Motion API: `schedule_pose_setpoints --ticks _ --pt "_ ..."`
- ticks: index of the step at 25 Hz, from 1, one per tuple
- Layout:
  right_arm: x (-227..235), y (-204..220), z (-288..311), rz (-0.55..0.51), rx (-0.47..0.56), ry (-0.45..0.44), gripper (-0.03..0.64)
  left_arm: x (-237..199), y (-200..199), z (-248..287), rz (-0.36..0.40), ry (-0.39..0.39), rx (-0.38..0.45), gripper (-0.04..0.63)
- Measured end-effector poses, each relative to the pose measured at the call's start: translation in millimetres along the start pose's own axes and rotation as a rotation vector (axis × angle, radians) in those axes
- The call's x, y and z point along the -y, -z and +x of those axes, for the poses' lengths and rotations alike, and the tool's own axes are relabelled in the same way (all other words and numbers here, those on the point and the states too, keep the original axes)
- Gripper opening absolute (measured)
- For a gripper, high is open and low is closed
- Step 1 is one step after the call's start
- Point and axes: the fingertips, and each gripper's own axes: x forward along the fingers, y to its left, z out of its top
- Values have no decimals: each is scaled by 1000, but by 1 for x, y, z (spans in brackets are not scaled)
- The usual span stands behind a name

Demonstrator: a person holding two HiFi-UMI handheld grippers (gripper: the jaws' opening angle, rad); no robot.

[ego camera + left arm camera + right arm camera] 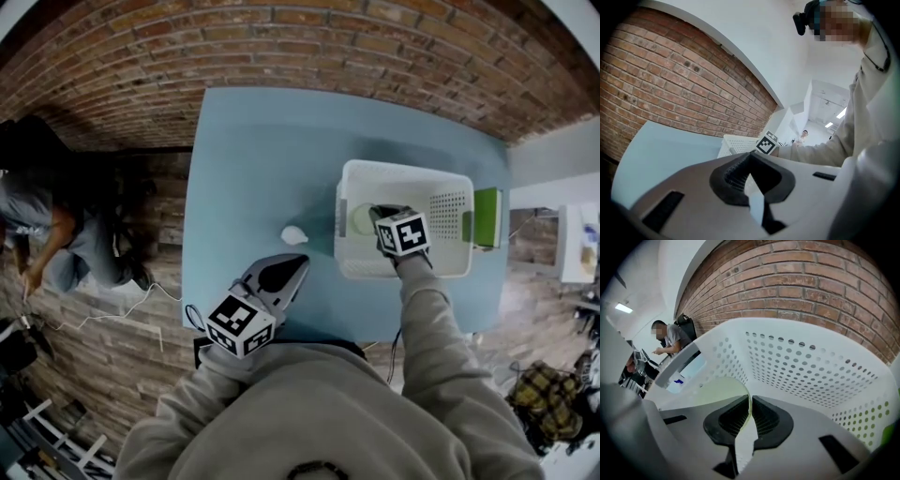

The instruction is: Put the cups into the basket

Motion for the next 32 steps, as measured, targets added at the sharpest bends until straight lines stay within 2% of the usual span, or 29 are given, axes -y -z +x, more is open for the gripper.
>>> schedule_pose_setpoints --ticks 16,21,24,25,27,32 --pt "5 29 42 19 -68 -11 34 -10 12 -5 -15 -33 -5 -5" --pt "0 33 49 25 -90 -43 38 -18 12 -8 -19 -49 -4 -5" --pt "2 35 49 12 -104 -25 39 -19 11 -8 -25 -50 -4 -5" --pt "3 37 51 10 -114 -24 57 -20 11 -8 -25 -49 -4 -5" --pt "3 40 54 14 -131 -33 135 -21 11 -7 -26 -49 -4 -5" --pt "2 42 56 9 -143 -36 170 -24 12 -7 -30 -49 -2 -5"
